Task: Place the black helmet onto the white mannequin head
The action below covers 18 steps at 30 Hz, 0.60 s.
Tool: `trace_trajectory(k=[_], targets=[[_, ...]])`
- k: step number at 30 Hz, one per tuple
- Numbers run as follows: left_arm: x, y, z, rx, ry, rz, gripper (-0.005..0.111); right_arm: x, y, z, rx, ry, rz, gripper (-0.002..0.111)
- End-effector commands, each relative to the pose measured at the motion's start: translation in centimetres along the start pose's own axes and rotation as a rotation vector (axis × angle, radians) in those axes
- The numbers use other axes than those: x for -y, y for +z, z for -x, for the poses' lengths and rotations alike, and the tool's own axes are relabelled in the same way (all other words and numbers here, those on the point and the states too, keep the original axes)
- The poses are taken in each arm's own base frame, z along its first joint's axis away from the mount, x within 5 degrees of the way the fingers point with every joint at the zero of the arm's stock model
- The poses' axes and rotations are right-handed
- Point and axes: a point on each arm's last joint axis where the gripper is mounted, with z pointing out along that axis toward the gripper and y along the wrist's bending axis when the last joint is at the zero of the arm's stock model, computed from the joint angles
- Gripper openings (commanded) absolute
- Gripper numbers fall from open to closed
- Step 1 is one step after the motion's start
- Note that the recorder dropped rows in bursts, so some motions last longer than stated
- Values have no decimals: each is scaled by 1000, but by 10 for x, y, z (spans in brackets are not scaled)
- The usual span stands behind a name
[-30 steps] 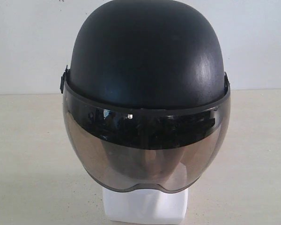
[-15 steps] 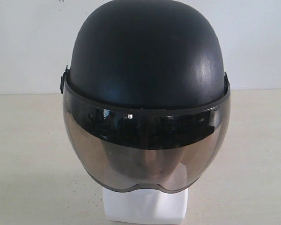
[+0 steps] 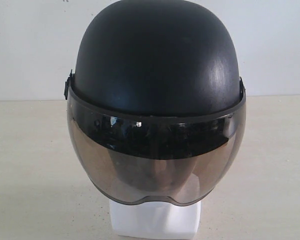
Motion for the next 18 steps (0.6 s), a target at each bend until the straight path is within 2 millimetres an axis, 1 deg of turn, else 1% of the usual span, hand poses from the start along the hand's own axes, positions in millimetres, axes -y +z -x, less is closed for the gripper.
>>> trace_trajectory(k=[1, 6, 11, 18], targets=[[0, 0, -1, -1, -3, -8, 4, 2, 0, -1, -8, -40, -20, 0], [0, 0, -1, -1, -3, -8, 4, 2, 0, -1, -10, 15, -20, 0], [0, 0, -1, -1, -3, -8, 4, 2, 0, -2, -14, -9, -29, 0], [0, 0, -1, -1, -3, -8, 4, 2, 0, -2, -14, 1, -28, 0]])
